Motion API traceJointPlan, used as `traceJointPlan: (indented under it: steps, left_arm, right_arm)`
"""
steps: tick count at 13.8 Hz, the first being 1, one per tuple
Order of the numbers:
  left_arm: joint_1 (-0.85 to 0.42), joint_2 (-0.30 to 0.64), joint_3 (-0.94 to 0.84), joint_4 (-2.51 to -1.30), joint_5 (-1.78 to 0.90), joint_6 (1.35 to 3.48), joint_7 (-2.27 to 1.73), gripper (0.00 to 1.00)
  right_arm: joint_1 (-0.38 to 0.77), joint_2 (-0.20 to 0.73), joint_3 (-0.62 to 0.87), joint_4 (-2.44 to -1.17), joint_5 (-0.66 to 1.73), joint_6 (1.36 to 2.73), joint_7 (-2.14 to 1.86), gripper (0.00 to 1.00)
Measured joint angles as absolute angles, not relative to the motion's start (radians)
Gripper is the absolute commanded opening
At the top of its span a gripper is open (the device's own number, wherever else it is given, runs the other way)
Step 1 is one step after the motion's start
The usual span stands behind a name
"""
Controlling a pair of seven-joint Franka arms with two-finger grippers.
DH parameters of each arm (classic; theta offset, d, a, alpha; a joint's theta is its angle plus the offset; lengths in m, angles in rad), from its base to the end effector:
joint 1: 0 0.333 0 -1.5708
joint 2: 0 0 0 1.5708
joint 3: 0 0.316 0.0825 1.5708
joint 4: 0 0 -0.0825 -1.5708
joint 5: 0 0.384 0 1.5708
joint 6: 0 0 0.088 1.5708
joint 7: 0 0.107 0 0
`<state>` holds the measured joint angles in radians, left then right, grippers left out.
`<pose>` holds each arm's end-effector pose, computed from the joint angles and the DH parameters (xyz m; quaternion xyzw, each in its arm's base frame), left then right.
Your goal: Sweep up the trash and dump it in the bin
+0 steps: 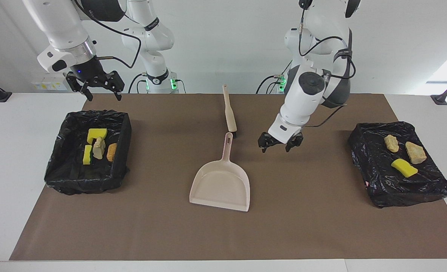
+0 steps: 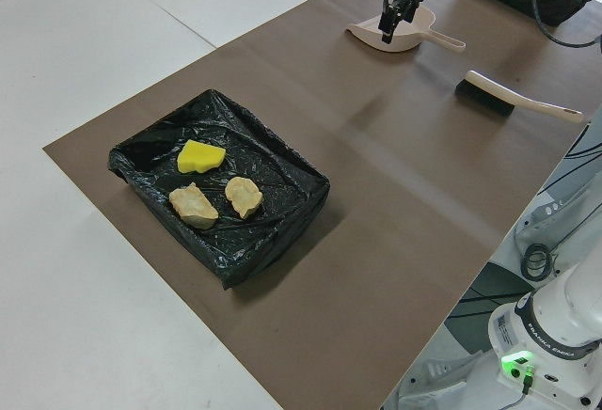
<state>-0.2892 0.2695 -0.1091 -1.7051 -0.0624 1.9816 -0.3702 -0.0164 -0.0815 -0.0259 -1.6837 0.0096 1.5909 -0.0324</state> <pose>0.5885 -0.2460 0.4354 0.9991 0.0003 -0.0123 0.0415 0.5292 -0.0219 0.6171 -1.0000 0.0050 0.0054 0.0061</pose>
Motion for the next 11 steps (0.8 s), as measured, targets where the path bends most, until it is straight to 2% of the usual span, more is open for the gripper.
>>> traceJointPlan:
  steps: [6,11]
  left_arm:
    - [-0.055,0.151,-0.105,-1.703,-0.055,1.757,-0.029,1.0]
    - [-0.011,0.054,-0.102,-1.671,0.022,1.592,0.029,1.0]
  right_arm:
    - [-0.016,-0.082,-0.026,-1.684,0.01,1.591,-0.032,1.0]
    - [-0.016,-0.082,-0.026,-1.684,0.01,1.591,-0.032,1.0]
